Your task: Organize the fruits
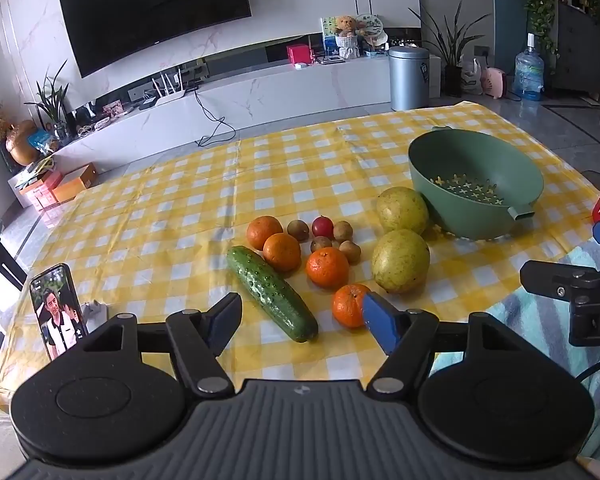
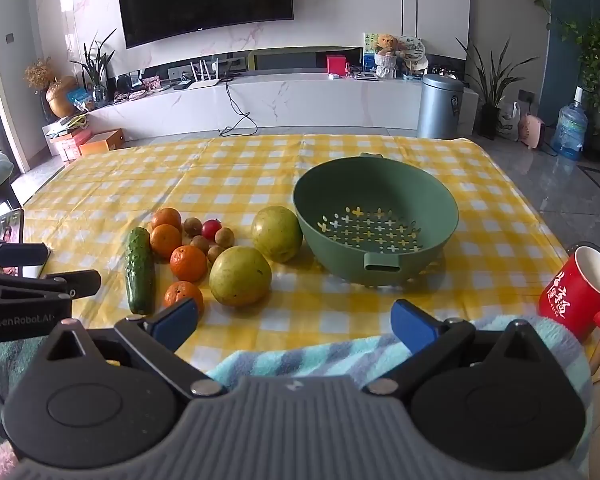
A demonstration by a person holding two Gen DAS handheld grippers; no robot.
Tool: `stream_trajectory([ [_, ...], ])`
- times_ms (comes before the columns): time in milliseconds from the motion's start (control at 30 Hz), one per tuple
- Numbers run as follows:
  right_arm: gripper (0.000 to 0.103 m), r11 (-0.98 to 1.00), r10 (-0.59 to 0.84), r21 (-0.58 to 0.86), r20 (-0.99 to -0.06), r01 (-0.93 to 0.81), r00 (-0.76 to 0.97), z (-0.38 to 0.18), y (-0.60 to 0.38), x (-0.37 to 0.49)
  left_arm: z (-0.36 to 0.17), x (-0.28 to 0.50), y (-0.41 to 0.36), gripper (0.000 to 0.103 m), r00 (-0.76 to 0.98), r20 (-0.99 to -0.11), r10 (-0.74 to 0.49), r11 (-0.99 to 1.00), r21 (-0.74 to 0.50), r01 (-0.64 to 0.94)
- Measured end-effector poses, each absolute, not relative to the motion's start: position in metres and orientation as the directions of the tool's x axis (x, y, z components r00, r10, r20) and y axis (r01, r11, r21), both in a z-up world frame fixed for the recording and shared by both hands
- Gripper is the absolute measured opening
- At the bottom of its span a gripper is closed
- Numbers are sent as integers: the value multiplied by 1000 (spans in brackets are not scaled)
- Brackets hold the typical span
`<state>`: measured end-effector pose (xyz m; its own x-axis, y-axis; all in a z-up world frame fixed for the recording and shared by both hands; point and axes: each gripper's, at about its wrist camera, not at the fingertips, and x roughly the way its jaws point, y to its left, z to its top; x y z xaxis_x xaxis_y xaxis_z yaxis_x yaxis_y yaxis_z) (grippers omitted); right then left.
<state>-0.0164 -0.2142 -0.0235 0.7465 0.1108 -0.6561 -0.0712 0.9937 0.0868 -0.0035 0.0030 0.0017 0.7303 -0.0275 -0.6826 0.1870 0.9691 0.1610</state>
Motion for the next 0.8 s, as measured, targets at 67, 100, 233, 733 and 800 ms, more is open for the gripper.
stream_trajectory([
  [67, 99, 994, 110, 85, -656, -72, 746, -24, -214, -16, 2, -3, 3, 82, 730, -683, -28, 969, 160, 186],
  [100, 99, 994, 110, 85, -657, -72, 746, -24, -214, -16, 2, -4, 3, 82, 731, -682, -27, 969, 160, 185],
  [233, 99, 994, 109, 84, -658, -71, 745, -25, -214, -15, 3, -4, 3, 82, 732, -681, -26, 969, 164, 187],
  [733, 99, 995, 103, 81, -669, -65, 736, -27, -215, -18, 4, -7, 2, 82, 729, -684, -17, 967, 174, 186],
  [800, 99, 995, 102, 81, -670, -65, 735, -27, -215, -17, 3, -7, 2, 82, 729, -684, -18, 967, 174, 186],
])
